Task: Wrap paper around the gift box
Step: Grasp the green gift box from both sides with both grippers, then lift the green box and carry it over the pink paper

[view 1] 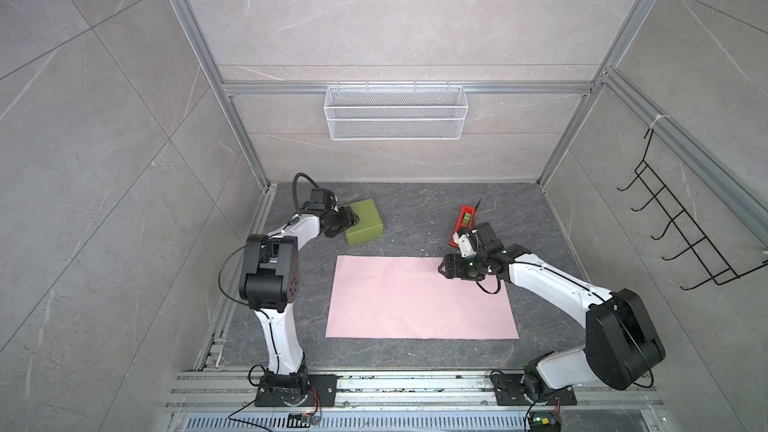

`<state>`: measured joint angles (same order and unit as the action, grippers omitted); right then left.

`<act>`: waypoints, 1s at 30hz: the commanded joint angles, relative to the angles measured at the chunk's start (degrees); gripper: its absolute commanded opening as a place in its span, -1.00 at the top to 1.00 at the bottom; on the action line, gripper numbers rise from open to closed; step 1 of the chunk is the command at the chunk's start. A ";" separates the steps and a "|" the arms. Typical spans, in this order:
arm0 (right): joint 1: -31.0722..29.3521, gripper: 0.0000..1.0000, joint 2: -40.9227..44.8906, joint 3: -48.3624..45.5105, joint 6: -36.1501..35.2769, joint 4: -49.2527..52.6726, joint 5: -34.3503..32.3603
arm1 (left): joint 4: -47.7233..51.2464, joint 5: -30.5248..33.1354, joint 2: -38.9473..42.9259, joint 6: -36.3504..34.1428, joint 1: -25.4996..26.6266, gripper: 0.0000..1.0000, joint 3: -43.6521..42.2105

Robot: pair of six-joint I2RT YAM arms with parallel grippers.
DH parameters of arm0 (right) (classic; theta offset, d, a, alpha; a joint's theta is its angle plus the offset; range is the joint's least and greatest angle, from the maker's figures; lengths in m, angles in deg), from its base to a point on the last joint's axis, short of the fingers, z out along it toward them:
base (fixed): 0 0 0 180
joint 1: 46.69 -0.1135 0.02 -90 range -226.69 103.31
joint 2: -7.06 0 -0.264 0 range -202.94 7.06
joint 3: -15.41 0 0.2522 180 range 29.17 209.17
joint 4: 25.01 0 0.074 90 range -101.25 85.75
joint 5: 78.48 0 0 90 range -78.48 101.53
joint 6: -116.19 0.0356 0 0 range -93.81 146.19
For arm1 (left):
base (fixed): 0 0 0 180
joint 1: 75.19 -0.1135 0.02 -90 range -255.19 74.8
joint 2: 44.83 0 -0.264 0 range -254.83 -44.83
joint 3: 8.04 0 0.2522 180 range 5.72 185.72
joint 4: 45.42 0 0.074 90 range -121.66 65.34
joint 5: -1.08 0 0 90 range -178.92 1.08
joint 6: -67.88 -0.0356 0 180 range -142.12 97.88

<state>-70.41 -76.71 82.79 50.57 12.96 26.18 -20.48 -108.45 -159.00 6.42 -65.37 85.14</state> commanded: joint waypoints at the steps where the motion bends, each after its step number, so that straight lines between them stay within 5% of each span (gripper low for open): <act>1: 2.41 -0.46 0.36 3.94 0.46 -1.87 2.85 | 4.11 -2.69 -2.54 -4.33 6.49 -0.31 3.14; 6: 2.37 -0.49 -5.44 11.49 4.09 -7.52 7.57 | 4.50 -4.96 -3.05 -6.47 12.64 -0.30 4.96; 10: 2.08 -0.60 -12.90 18.32 5.26 -9.31 7.58 | 2.75 -4.20 -1.73 -3.12 12.25 -0.46 5.92; 22: 2.58 -0.69 -29.16 34.11 -0.86 -0.49 -1.91 | -7.16 -5.17 1.98 8.72 13.32 -0.59 -1.53; 30: 3.12 -0.62 -33.70 34.77 -0.17 -0.57 7.39 | -8.50 -6.24 -1.46 10.58 16.25 -0.59 -0.39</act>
<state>-67.38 -108.71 116.54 50.74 11.36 29.13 -26.43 -113.13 -160.07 15.44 -49.87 83.43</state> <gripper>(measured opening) 0.814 0.794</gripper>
